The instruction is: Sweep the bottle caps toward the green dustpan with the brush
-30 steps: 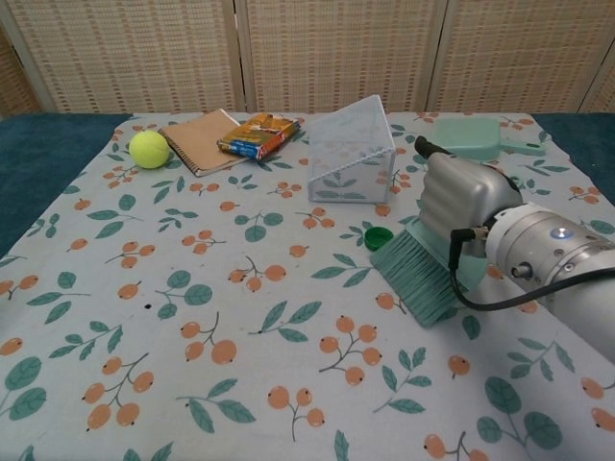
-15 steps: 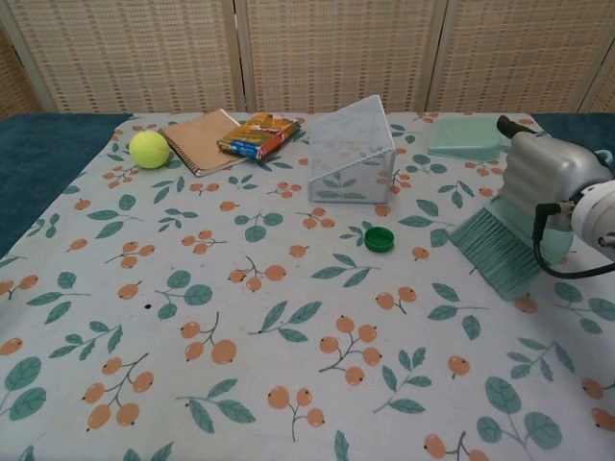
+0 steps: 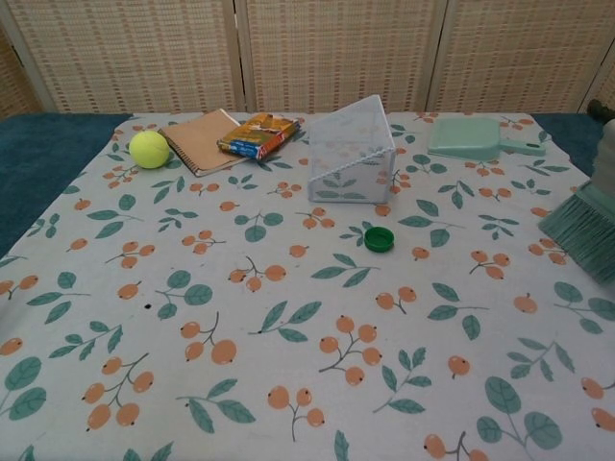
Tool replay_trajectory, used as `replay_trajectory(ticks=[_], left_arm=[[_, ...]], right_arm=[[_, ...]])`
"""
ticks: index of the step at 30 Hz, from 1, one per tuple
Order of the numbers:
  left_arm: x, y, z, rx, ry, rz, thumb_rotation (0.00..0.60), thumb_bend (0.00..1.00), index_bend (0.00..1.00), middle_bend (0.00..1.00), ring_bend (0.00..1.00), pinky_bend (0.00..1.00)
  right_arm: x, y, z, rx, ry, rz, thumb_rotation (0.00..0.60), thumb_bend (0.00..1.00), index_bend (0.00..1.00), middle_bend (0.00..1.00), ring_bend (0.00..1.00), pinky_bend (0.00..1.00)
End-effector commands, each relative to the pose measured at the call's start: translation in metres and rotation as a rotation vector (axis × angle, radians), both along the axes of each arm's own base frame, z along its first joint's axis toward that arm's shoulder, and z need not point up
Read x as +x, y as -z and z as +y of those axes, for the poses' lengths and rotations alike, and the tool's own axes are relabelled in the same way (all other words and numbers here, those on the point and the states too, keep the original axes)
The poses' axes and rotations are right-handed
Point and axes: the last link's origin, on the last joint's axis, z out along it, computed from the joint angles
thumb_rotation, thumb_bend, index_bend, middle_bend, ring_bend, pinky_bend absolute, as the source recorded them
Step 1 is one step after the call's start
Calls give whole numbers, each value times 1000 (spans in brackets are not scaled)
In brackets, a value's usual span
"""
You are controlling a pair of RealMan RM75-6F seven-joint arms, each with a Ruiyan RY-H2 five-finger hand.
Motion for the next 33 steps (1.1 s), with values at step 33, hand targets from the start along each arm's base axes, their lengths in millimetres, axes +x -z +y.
replay_trajectory(ticks=[33], left_arm=[[3, -10, 1, 17, 6, -43, 600, 456, 0, 0, 0, 80]], right_arm=[[132, 6, 23, 157, -160, -975, 600, 505, 970, 796, 506, 0]])
